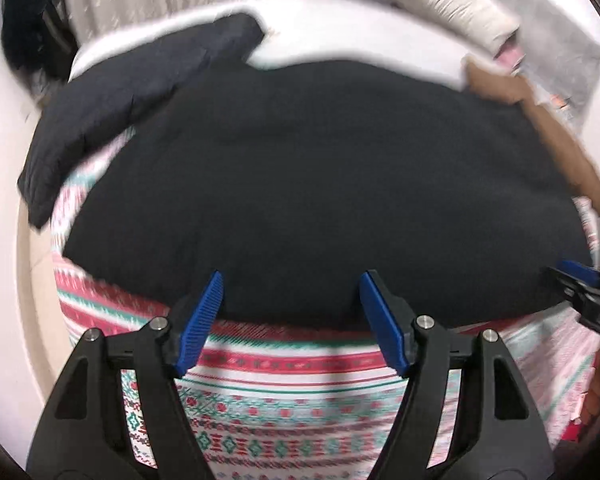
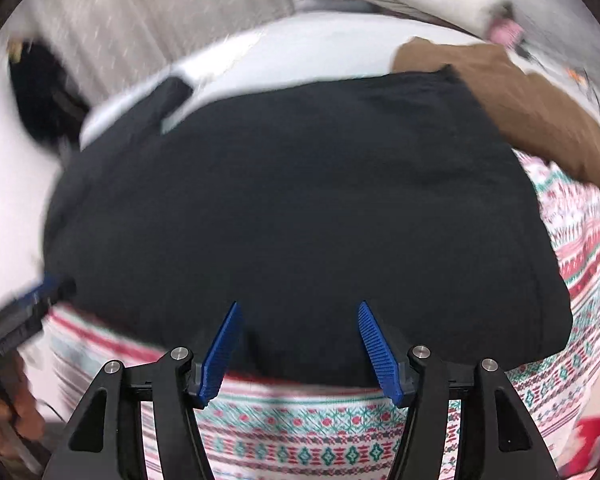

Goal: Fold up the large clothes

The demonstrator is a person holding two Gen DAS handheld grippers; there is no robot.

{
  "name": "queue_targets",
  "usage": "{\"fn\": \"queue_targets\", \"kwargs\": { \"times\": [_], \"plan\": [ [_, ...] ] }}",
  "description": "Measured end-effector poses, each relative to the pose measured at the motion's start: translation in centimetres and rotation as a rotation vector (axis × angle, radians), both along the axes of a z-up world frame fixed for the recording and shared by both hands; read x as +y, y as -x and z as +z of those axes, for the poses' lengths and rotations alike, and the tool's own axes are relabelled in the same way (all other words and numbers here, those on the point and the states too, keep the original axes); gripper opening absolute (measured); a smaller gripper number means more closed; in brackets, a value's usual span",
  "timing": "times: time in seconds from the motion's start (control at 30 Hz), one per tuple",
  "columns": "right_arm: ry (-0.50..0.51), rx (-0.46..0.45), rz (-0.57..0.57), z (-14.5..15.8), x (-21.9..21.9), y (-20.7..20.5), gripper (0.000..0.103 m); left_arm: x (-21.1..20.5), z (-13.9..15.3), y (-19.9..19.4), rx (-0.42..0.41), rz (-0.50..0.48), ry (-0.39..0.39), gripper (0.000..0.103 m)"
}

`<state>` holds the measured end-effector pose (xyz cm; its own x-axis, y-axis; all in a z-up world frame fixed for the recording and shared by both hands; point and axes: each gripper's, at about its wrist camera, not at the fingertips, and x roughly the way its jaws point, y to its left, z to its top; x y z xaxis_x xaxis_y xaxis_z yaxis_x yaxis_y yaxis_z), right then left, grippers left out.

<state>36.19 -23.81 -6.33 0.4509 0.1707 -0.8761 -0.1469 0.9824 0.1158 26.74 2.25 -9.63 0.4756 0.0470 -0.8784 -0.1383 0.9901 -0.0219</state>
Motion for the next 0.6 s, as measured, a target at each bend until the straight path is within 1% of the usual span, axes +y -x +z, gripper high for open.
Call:
{"fn": "queue_targets", "kwargs": {
  "times": [0.03, 0.07, 0.1, 0.13, 0.17, 0.2, 0.27, 0.3, 0.33, 0.4, 0.43, 0.47, 0.53, 0.57, 0.6],
  "plan": [
    [0.028, 0.021, 0.008, -0.9, 0.4, -0.3, 0.062, 0.4, -0.6, -0.4, 0.028, 0.016, 0.022, 0.072],
    [0.033, 0.035, 0.009, -1.8, 0.2, -0.5, 0.063, 1.6, -1.7, -0.7, 0.059, 0.055, 0.07, 0.074],
    [0.035, 0.048, 0.008, -2.3, 0.1, -0.5, 0.063, 2.2, -2.1, -0.8, 0.065, 0.078, 0.088, 0.074],
    [0.039, 0.058, 0.011, -2.9, -0.3, -0.4, 0.064, 2.7, -2.5, -0.8, 0.067, 0.095, 0.09, 0.074],
    [0.04, 0.062, 0.02, -3.4, -0.4, -0.5, 0.064, 2.8, -2.5, -0.7, 0.067, 0.096, 0.082, 0.074],
    [0.033, 0.06, 0.027, -3.5, -0.9, -0.6, 0.064, 3.0, -2.5, -0.5, 0.063, 0.095, 0.061, 0.074],
    [0.016, 0.055, 0.027, -3.5, -1.9, -0.9, 0.064, 3.6, -2.5, -0.4, 0.056, 0.095, 0.049, 0.074],
    [0.007, 0.055, 0.031, -3.5, -2.2, -0.1, 0.064, 4.0, -2.6, -0.4, 0.051, 0.105, 0.039, 0.074],
    [0.006, 0.05, 0.029, -3.4, -3.1, -0.1, 0.064, 4.8, -2.6, -0.4, 0.049, 0.121, 0.039, 0.074],
    [0.002, 0.046, 0.003, -3.1, -5.2, -0.2, 0.064, 5.8, -2.6, -0.1, 0.055, 0.142, 0.058, 0.074],
    [-0.021, 0.05, -0.014, -2.9, -6.6, -0.2, 0.064, 5.9, -2.4, 0.2, 0.052, 0.145, 0.046, 0.074],
    [-0.041, 0.054, -0.029, -2.9, -7.1, -0.2, 0.064, 5.8, -2.2, 0.7, 0.047, 0.143, 0.031, 0.074],
    [-0.077, 0.067, -0.083, -2.4, -9.0, 0.3, 0.064, 5.4, -1.2, 1.6, 0.028, 0.124, -0.001, 0.074],
    [-0.073, 0.07, -0.105, -2.2, -9.2, 1.1, 0.064, 5.1, -0.5, 1.9, 0.021, 0.121, -0.002, 0.074],
    [-0.057, 0.061, -0.129, -1.5, -9.2, 2.0, 0.064, 4.6, 0.4, 2.6, -0.004, 0.113, 0.001, 0.074]
  ]
}}
